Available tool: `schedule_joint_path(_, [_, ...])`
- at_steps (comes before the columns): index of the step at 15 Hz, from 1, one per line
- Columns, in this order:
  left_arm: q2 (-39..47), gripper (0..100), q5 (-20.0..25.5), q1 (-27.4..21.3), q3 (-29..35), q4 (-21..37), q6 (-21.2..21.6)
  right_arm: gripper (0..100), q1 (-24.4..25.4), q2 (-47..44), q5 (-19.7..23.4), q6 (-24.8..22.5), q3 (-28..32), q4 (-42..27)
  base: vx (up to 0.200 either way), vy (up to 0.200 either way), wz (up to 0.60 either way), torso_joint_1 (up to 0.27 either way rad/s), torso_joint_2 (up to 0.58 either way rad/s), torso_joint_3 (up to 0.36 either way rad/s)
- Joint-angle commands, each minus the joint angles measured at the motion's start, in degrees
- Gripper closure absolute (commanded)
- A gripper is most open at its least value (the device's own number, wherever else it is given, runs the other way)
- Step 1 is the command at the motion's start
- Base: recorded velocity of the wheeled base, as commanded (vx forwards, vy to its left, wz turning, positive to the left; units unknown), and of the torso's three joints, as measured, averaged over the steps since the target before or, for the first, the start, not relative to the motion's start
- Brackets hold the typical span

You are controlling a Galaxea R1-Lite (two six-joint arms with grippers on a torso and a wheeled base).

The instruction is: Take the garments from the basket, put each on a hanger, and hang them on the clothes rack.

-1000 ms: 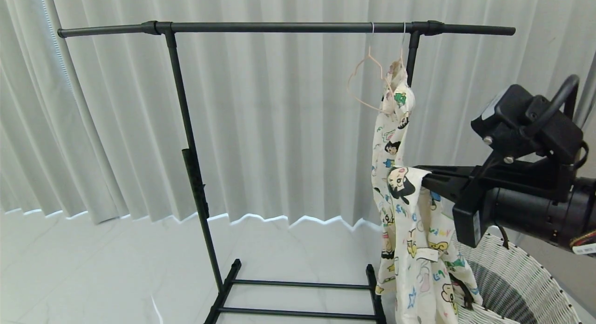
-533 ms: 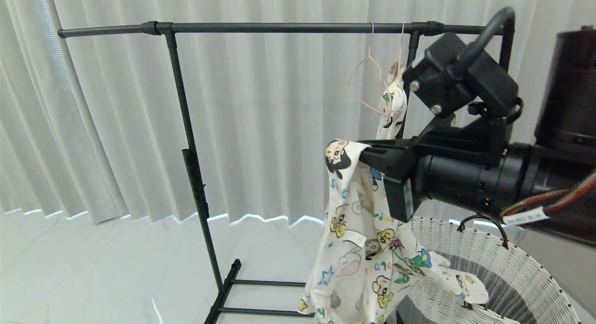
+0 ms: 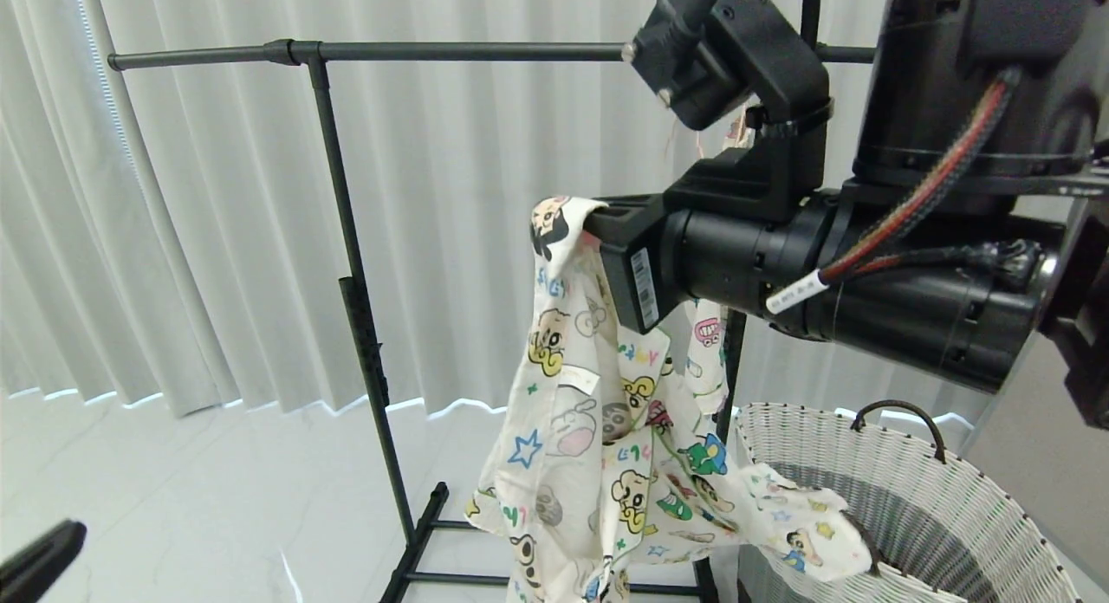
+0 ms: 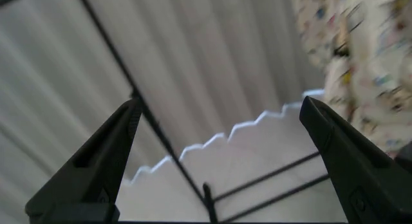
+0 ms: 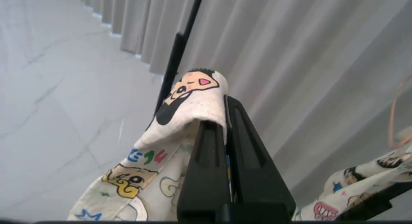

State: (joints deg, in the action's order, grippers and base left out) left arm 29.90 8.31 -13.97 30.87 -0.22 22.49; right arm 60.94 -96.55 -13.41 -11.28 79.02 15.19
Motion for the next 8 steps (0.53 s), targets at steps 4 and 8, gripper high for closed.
schedule_joint_path(4, [20.46, 0, 4.25, -15.74, 15.01, 0.04, -0.08, 100, 0.32, -2.24, -1.88, -0.06, 5.97, -0.16, 0.000, 0.000, 0.00, 0.000, 0.00, 0.000])
schedule_joint_path(8, [28.02, 0, -0.93, -31.56, 15.10, 0.04, -0.17, 100, 1.02, -2.33, -2.94, -0.33, 5.97, -0.16, 0.000, 0.000, 0.00, 0.000, 0.00, 0.000])
